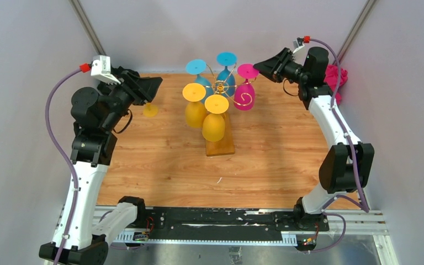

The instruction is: Take the wine glass off the wine glass rack

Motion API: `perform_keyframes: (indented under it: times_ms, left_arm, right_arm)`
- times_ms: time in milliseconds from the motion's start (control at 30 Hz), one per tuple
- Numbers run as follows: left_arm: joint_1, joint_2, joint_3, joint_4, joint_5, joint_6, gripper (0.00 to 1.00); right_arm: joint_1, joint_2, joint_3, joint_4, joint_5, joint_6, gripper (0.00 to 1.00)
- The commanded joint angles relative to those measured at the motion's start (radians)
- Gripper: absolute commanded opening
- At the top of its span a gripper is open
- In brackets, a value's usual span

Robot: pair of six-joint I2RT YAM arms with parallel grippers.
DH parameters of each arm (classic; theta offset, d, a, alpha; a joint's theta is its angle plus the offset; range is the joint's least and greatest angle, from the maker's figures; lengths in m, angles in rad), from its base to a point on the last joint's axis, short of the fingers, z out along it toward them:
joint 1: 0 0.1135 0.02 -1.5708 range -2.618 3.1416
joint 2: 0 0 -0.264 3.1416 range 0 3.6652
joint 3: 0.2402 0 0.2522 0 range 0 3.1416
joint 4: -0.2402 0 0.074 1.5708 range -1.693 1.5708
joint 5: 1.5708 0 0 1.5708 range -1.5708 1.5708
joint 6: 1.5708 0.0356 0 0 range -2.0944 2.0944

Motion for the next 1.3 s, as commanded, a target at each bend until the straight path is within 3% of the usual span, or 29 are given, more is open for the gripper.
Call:
perform_keyframes:
  times_ms: [0,433,700,833,1267]
  left_arm:
    - [-0.005,0.007,-0.015,0.01,-0.005,0.012,0.57]
    - [-0.005,0.0,-0.031,-0.009,-0.018,0.031,0.57]
    - [-0.005,0.003,-0.035,-0.013,-0.017,0.032,0.57]
    - [-0.005,0.004,-0.031,-0.022,-0.018,0.038,0.57]
    - [-0.005,0.004,-0.019,-0.034,-0.023,0.04,0.56]
  right_arm:
    - [-0.013,-0.012,0.034,0.047,-0.043,0.028,0.28]
    - [-0.013,0.016,0.012,0.094,-0.078,0.117,0.0]
    - [-0.014,0.027,0.007,0.083,-0.066,0.226,0.0]
    - [-0.023,0.002,-0.048,0.154,-0.051,0.327,0.0]
    - [-0.062,-0.08,-0.104,0.171,-0.056,0.361,0.0]
